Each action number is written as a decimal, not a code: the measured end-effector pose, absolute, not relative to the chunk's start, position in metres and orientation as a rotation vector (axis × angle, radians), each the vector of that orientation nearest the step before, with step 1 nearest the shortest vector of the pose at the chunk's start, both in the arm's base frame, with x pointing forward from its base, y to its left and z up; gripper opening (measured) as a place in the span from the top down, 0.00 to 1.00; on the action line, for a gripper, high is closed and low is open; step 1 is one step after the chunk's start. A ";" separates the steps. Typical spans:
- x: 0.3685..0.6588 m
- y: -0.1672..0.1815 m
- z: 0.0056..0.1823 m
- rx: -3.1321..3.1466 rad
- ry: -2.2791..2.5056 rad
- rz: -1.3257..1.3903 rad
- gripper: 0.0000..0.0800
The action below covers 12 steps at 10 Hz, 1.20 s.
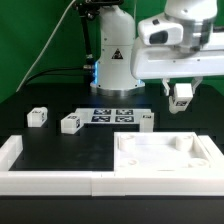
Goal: Assemble one leg
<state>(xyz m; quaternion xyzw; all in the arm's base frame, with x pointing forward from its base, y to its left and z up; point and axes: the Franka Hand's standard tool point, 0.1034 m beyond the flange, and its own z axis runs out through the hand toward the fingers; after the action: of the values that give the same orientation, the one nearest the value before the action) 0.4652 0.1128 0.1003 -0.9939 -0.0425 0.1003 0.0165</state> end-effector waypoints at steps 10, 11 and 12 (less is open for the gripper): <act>0.546 0.100 0.108 -3.044 -0.310 -0.499 0.64; 0.568 0.099 0.108 -3.040 -0.332 -0.522 0.64; 0.585 0.098 0.105 -3.037 -0.344 -0.541 0.64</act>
Offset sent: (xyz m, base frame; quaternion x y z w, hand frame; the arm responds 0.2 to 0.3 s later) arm 0.0000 0.0000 0.0000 0.0000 0.1790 0.0000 0.9838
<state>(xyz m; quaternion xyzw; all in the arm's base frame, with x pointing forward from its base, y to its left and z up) 0.5846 0.0983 0.1052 -0.9782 -0.1109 -0.1743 0.0186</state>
